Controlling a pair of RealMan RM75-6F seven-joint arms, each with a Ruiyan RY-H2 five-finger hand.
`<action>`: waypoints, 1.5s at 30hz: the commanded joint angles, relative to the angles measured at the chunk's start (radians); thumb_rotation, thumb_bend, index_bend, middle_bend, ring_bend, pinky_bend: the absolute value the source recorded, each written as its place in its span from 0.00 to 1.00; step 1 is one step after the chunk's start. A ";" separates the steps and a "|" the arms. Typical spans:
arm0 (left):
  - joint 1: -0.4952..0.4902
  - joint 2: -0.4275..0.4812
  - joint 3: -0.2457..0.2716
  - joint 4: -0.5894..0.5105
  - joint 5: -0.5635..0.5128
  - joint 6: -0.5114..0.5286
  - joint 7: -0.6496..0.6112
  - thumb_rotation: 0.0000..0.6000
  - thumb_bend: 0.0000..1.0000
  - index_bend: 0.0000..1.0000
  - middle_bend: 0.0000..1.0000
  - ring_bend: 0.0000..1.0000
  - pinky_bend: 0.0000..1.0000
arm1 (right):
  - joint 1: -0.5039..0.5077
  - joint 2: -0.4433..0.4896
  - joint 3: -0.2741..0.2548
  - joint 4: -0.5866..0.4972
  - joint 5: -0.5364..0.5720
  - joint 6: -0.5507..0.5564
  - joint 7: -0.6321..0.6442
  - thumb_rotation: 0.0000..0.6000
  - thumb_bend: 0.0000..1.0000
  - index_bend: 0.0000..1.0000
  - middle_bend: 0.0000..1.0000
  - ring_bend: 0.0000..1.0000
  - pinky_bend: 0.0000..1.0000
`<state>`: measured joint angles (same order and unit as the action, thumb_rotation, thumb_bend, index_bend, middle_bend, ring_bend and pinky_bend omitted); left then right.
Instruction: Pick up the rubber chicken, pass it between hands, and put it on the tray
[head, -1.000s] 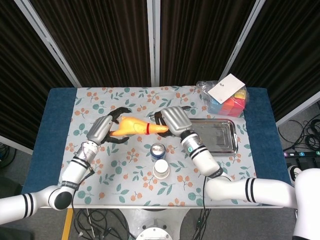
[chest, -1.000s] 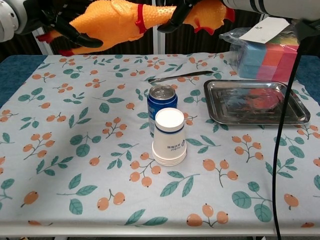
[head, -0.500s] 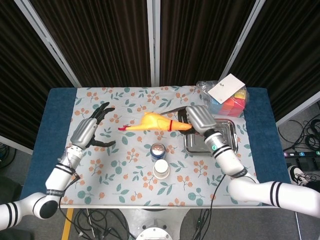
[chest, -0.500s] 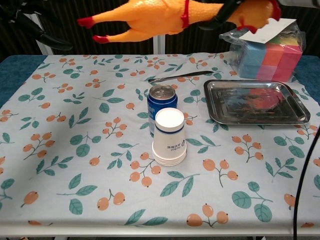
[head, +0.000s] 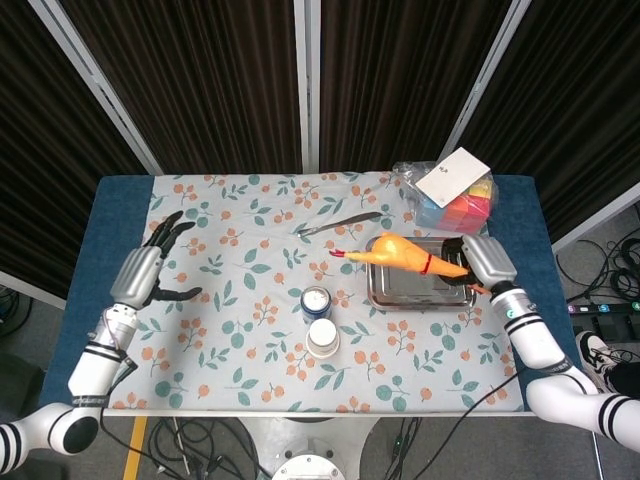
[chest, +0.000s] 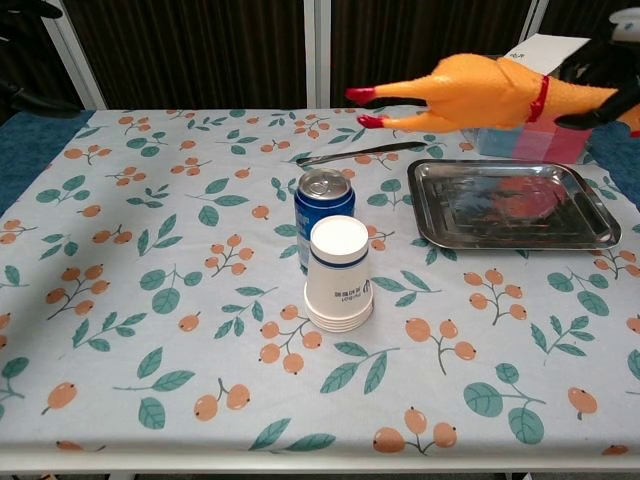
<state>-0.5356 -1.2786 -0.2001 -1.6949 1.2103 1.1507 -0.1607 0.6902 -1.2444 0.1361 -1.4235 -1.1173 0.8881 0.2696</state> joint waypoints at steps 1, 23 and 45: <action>0.000 0.009 0.008 -0.010 0.004 -0.024 -0.005 1.00 0.11 0.17 0.06 0.08 0.25 | -0.062 -0.104 -0.042 0.191 -0.109 -0.025 0.170 1.00 0.22 0.92 0.76 0.70 0.99; 0.030 0.031 0.002 -0.063 0.003 -0.020 -0.009 1.00 0.11 0.17 0.06 0.08 0.25 | -0.054 -0.425 -0.045 0.720 -0.250 -0.076 0.469 1.00 0.01 0.41 0.43 0.37 0.62; 0.114 0.097 0.044 0.018 0.027 0.079 0.123 1.00 0.11 0.17 0.06 0.08 0.24 | -0.199 -0.097 -0.004 0.309 -0.272 0.216 0.246 1.00 0.01 0.03 0.21 0.11 0.28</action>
<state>-0.4405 -1.1926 -0.1709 -1.6961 1.2363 1.2072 -0.0688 0.5445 -1.4317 0.1202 -1.0085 -1.3985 1.0362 0.6141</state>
